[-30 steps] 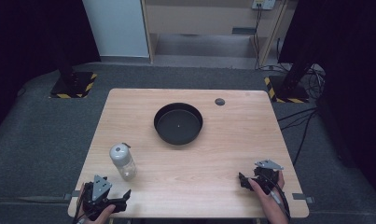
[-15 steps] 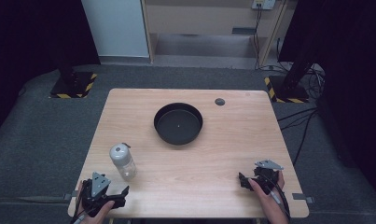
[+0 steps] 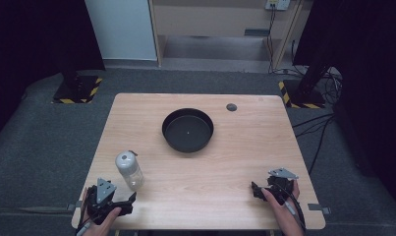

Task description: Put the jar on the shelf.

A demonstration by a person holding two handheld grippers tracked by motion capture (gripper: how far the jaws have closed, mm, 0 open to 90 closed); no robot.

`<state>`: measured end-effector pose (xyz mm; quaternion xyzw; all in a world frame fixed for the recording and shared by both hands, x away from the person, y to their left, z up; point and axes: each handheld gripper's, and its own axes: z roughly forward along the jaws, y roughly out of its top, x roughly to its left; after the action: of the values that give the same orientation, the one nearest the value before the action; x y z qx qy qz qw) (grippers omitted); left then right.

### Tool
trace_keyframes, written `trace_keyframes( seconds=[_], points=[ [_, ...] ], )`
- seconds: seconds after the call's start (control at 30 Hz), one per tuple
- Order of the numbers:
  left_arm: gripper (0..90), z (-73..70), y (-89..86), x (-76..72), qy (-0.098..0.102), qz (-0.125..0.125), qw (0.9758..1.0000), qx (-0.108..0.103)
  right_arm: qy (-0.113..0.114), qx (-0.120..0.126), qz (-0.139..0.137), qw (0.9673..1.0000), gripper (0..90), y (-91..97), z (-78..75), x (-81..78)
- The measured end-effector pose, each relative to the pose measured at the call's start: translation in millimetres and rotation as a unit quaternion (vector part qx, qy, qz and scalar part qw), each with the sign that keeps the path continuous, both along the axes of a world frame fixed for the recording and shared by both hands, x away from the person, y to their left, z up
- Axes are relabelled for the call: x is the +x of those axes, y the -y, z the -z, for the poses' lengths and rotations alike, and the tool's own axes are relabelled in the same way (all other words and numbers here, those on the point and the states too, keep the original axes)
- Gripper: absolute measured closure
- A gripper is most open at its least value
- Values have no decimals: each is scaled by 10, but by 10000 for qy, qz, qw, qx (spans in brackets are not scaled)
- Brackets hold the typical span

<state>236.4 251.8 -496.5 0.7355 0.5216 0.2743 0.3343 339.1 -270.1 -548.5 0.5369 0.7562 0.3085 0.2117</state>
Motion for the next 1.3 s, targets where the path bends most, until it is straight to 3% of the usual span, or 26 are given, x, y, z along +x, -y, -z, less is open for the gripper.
trace_keyframes(
  seconds=[0.83, 1.3],
  points=[
    [20, -44, 99, 325, 253, -63, 9994, -215, 0, 0, 5, 10000, 6, 0, 0, -1],
    [55, 10, 97, 448, 506, -254, 9975, -426, -1, 0, 5, 10000, 6, 0, 0, -1]
  ],
)
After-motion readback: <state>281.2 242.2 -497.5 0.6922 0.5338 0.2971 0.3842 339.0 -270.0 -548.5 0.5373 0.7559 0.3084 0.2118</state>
